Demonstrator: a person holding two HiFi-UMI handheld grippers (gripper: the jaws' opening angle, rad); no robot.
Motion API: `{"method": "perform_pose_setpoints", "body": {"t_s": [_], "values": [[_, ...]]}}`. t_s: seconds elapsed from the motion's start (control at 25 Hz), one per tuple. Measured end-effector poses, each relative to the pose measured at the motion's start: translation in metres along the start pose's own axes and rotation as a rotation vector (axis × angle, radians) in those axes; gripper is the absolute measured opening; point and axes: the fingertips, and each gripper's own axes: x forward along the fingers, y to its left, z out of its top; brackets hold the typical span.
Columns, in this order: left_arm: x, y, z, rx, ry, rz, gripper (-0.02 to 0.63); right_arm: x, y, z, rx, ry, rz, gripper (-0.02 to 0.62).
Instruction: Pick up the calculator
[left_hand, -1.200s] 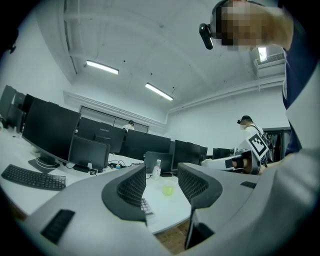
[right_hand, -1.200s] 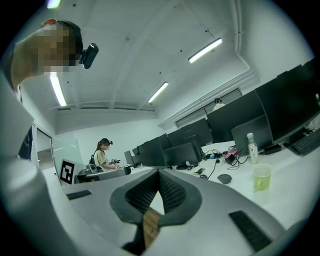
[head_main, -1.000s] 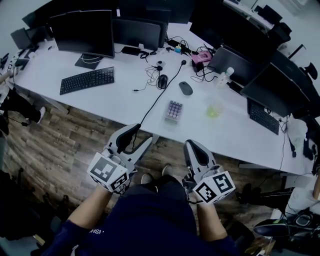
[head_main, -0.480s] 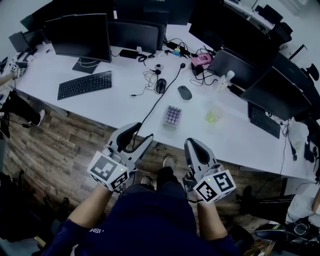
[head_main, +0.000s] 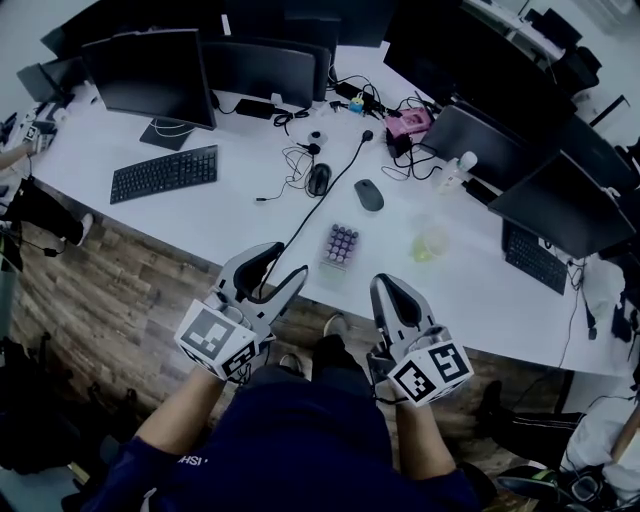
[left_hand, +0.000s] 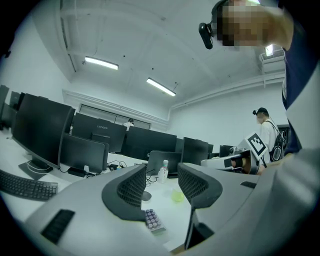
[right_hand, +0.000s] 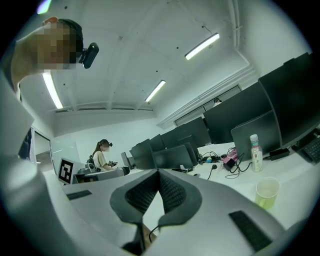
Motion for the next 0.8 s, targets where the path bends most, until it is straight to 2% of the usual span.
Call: {"method": "perform_pose_setpoints", "body": {"t_s": [0.4,0.8], "values": [[0.055,0.018,0.002,-0.016,0.024,0.068,0.218,0.033,-0.056,0.022,0.014,0.036,0.063,0.005],[0.104,0.035,-0.018,-0.064,0.076,0.125,0.218,0.064,-0.106,0.019,0.051,0.104,0.113,0.005]]}}
